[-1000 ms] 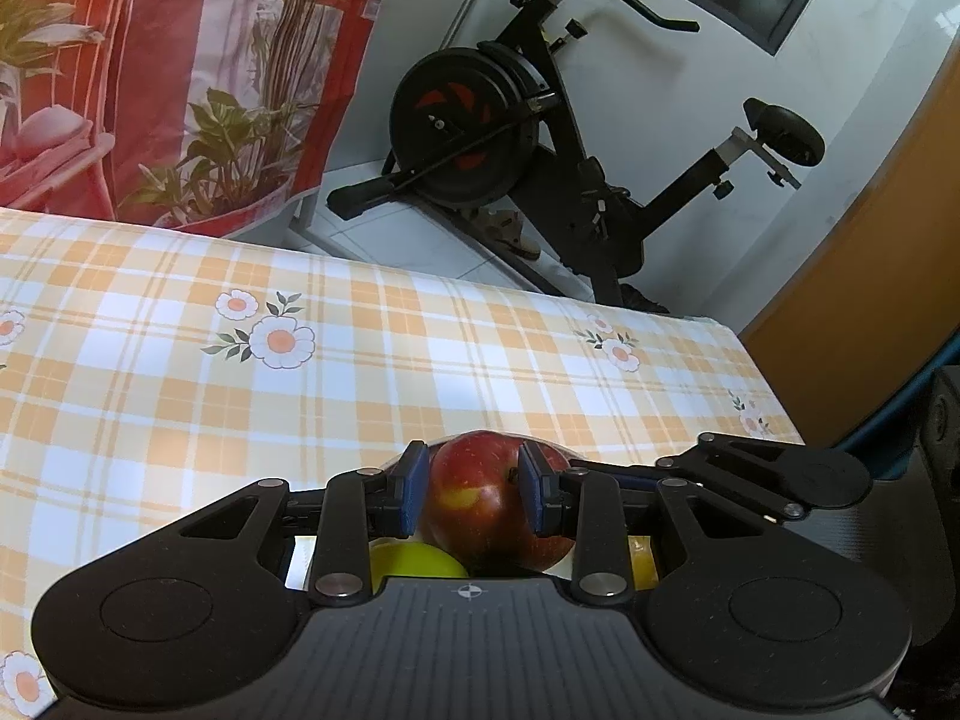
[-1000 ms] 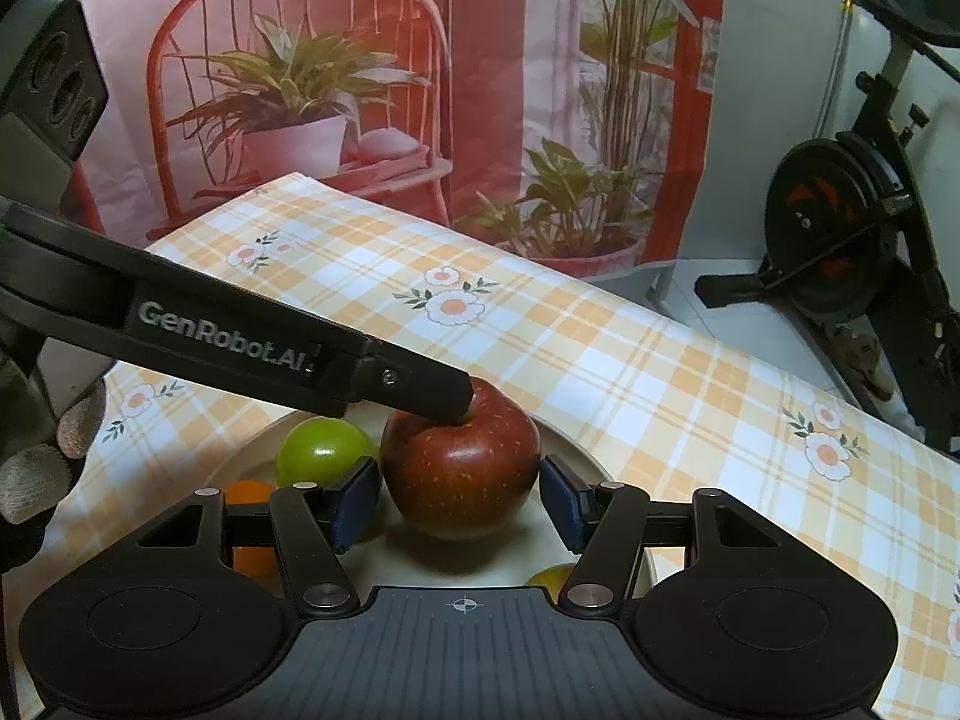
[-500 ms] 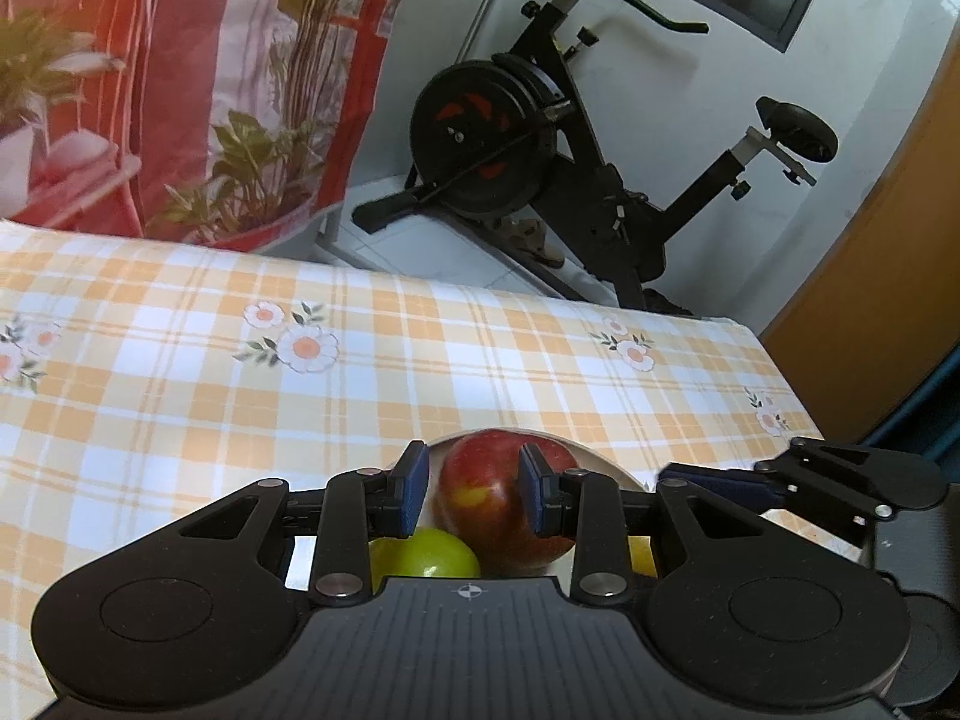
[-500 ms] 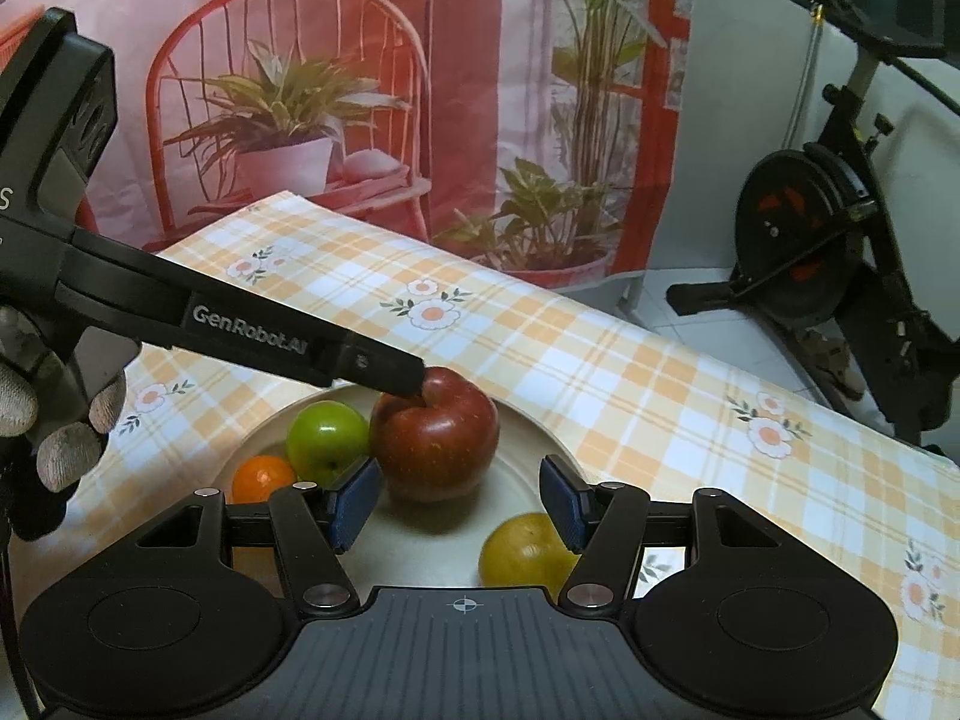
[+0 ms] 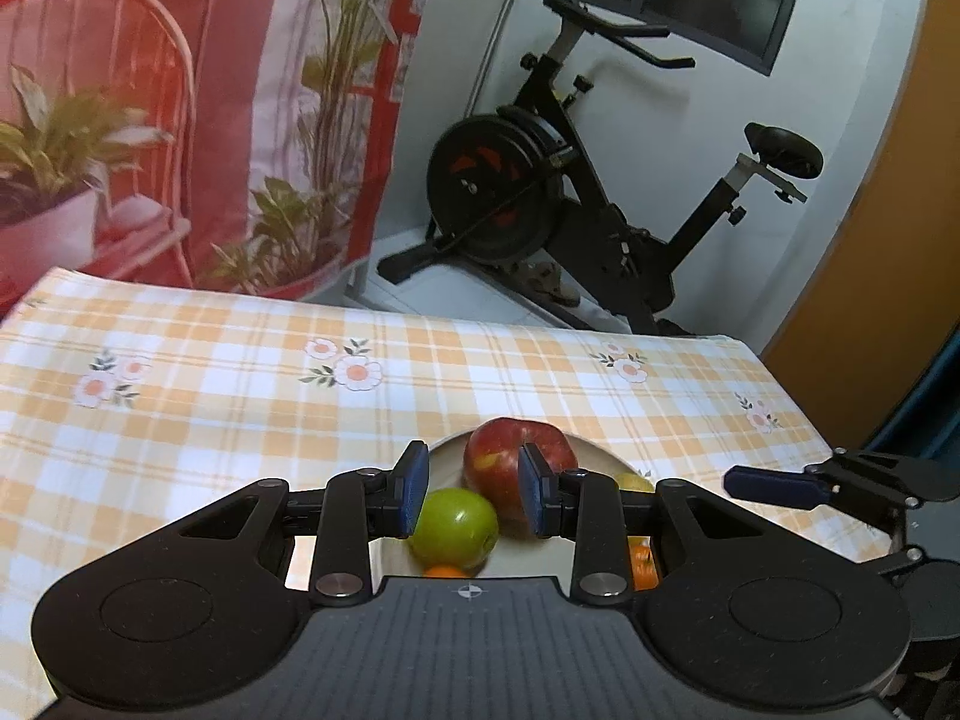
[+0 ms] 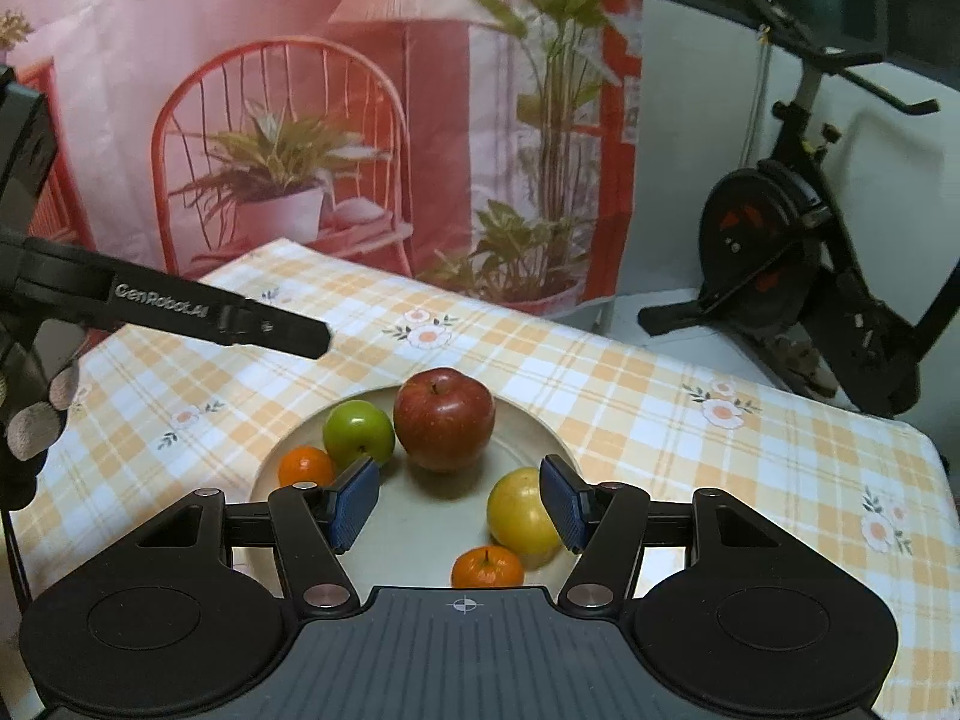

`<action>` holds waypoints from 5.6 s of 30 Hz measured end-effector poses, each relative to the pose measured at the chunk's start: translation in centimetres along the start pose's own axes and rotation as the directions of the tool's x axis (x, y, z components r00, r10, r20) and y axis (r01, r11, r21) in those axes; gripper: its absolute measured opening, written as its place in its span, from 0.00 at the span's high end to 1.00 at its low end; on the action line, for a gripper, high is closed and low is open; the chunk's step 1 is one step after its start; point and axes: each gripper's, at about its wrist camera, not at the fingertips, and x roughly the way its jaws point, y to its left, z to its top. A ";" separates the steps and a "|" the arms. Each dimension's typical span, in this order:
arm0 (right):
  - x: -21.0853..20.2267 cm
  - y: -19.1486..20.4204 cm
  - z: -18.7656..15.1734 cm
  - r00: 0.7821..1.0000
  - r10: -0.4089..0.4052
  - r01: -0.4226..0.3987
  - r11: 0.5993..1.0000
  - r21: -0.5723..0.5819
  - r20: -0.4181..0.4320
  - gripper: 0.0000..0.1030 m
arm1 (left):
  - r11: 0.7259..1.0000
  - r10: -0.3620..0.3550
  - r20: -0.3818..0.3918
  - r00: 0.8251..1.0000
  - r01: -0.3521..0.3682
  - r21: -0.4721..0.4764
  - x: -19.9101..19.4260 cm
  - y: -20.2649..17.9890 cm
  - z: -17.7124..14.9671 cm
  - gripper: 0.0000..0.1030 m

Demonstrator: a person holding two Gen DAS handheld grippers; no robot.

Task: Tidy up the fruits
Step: 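Lower the red apple onto the plate and open both tools, then move both tools back to the pile toward the yellow grapefruit, then close the left tool on the yellow grapefruit while the right tool clamps it too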

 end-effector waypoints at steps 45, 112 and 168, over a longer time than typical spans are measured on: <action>-8.8 7.6 -10.8 0.996 -0.039 0.032 0.995 0.092 0.077 0.46 | 0.998 -0.019 -0.005 1.000 0.019 0.064 -10.0 -3.3 -13.3 0.66; -5.9 9.9 -10.3 1.000 0.016 -0.016 0.999 -0.030 -0.007 0.46 | 0.989 -0.030 -0.097 0.995 0.016 -0.146 -5.3 1.8 -11.5 0.51; -0.6 13.8 -8.4 0.981 0.161 -0.168 0.985 -0.049 -0.110 0.54 | 0.881 -0.221 -0.068 0.973 0.170 -0.441 -5.1 6.3 -13.3 0.60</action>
